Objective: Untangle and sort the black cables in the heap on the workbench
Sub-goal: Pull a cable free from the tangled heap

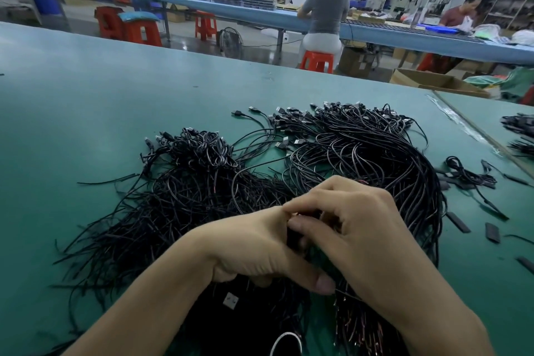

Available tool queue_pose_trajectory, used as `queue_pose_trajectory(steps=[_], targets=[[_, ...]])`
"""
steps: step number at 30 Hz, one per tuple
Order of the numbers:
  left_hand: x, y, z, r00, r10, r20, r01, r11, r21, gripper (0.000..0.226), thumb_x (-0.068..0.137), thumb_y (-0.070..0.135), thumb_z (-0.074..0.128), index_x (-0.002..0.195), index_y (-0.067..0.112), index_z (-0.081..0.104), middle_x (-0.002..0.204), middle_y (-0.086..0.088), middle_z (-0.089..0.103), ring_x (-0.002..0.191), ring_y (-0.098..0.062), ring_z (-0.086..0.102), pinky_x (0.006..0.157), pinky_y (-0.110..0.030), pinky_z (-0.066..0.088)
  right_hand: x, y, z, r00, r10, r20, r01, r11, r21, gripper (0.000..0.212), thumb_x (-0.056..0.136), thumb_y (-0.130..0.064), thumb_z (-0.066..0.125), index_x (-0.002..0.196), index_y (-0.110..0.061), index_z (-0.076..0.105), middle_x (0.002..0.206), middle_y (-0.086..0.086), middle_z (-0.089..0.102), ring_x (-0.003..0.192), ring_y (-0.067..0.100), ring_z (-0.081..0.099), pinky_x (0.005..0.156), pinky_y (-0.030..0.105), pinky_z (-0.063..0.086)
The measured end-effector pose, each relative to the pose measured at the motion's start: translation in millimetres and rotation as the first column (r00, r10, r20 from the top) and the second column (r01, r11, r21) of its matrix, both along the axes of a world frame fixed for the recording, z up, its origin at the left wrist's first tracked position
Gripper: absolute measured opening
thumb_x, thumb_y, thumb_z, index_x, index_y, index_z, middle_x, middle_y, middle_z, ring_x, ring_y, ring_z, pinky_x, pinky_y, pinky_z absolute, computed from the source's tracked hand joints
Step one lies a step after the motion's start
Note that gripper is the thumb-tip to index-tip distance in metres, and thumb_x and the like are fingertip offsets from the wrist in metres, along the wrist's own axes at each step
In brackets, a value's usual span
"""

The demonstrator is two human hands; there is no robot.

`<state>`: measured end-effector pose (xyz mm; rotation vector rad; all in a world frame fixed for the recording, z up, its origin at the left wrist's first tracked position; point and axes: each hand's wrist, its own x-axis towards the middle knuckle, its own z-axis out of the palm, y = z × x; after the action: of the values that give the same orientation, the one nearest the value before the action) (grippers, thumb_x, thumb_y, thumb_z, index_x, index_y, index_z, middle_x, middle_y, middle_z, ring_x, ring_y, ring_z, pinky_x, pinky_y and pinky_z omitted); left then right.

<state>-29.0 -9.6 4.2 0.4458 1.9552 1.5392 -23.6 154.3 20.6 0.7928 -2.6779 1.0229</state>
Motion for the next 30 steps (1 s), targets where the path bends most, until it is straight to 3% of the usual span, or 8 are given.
queue_pose_trajectory(steps=[3, 6, 11, 17, 19, 24, 27, 30], targets=[[1, 4, -5, 0.999, 0.044, -0.007, -0.044, 0.999, -0.009, 0.018, 0.071, 0.021, 0.079, 0.069, 0.029, 0.063, 0.064, 0.002, 0.045, 0.045, -0.002, 0.036, 0.041, -0.014, 0.026, 2, -1, 2, 0.998, 0.015, -0.060, -0.014, 1.000, 0.019, 0.017, 0.083, -0.026, 0.075, 0.095, -0.038, 0.078, 0.091, -0.022, 0.064, 0.089, 0.002, 0.062, 0.078, 0.031, 0.053], [1, 2, -5, 0.996, 0.089, 0.017, -0.088, 0.995, -0.037, 0.026, 0.070, 0.022, 0.077, 0.077, 0.006, 0.057, 0.070, -0.013, 0.033, 0.047, -0.009, 0.028, 0.043, -0.017, 0.020, 4, -3, 3, 0.993, 0.043, -0.108, -0.039, 0.998, 0.039, 0.012, 0.085, -0.022, 0.076, 0.091, -0.032, 0.079, 0.091, -0.018, 0.064, 0.083, 0.007, 0.064, 0.072, 0.037, 0.055], [-2, -1, -2, 0.990, 0.135, -0.026, -0.135, 0.991, 0.004, 0.022, 0.074, 0.006, 0.069, 0.063, 0.019, 0.055, 0.056, 0.002, 0.035, 0.046, -0.008, 0.031, 0.043, -0.016, 0.025, 6, -12, -1, 0.981, -0.018, -0.194, 0.037, 0.994, 0.098, 0.017, 0.092, -0.036, 0.054, 0.090, -0.030, 0.069, 0.097, -0.016, 0.055, 0.079, 0.010, 0.061, 0.068, 0.038, 0.054], [-4, 10, 6, 0.929, 0.364, 0.064, -0.368, 0.895, 0.254, 0.011, 0.071, 0.006, 0.050, 0.078, 0.014, 0.051, 0.061, 0.003, 0.042, 0.043, -0.005, 0.035, 0.042, -0.018, 0.023, 0, -13, -9, 0.928, -0.195, -0.316, 0.184, 0.981, -0.065, 0.017, 0.095, -0.033, 0.051, 0.092, -0.024, 0.066, 0.095, -0.012, 0.047, 0.075, 0.009, 0.053, 0.059, 0.030, 0.052], [-4, 12, 9, 0.920, 0.353, 0.172, -0.393, 0.829, 0.398, 0.006, 0.076, 0.019, 0.045, 0.080, 0.017, 0.049, 0.066, 0.002, 0.044, 0.049, -0.008, 0.038, 0.047, -0.023, 0.023, -2, -13, -13, 0.927, -0.243, -0.285, 0.205, 0.966, -0.158, 0.014, 0.095, -0.029, 0.053, 0.091, -0.023, 0.065, 0.094, -0.013, 0.048, 0.081, 0.006, 0.054, 0.064, 0.025, 0.049], [-3, 18, 4, 0.849, 0.499, 0.176, -0.498, 0.641, 0.584, 0.046, 0.085, 0.066, 0.043, 0.086, 0.024, 0.063, 0.073, 0.005, 0.053, 0.061, -0.009, 0.046, 0.056, -0.026, 0.037, 0, -24, -12, 0.971, -0.223, -0.084, 0.164, 0.882, -0.442, 0.020, 0.096, -0.009, 0.059, 0.082, -0.023, 0.061, 0.089, -0.003, 0.056, 0.078, -0.007, 0.058, 0.064, 0.002, 0.042], [-2, 21, 4, 0.779, 0.596, 0.194, -0.541, 0.482, 0.689, 0.043, 0.088, 0.060, 0.048, 0.067, 0.027, 0.066, 0.069, 0.009, 0.058, 0.061, -0.006, 0.052, 0.057, -0.025, 0.043, 3, -31, -14, 0.978, -0.094, 0.187, 0.185, 0.805, -0.563, 0.018, 0.098, -0.022, 0.055, 0.083, -0.024, 0.063, 0.077, -0.007, 0.061, 0.055, 0.001, 0.053, 0.050, 0.012, 0.041], [-5, 16, 2, 0.765, 0.621, 0.170, -0.498, 0.404, 0.767, 0.038, 0.080, 0.042, 0.073, 0.054, 0.019, 0.057, 0.067, 0.005, 0.053, 0.061, -0.004, 0.053, 0.061, -0.019, 0.049, 5, -36, -16, 0.936, 0.046, 0.348, 0.187, 0.775, -0.604, 0.019, 0.099, -0.024, 0.056, 0.082, -0.021, 0.065, 0.063, -0.013, 0.058, 0.049, -0.001, 0.044, 0.046, 0.013, 0.035]])
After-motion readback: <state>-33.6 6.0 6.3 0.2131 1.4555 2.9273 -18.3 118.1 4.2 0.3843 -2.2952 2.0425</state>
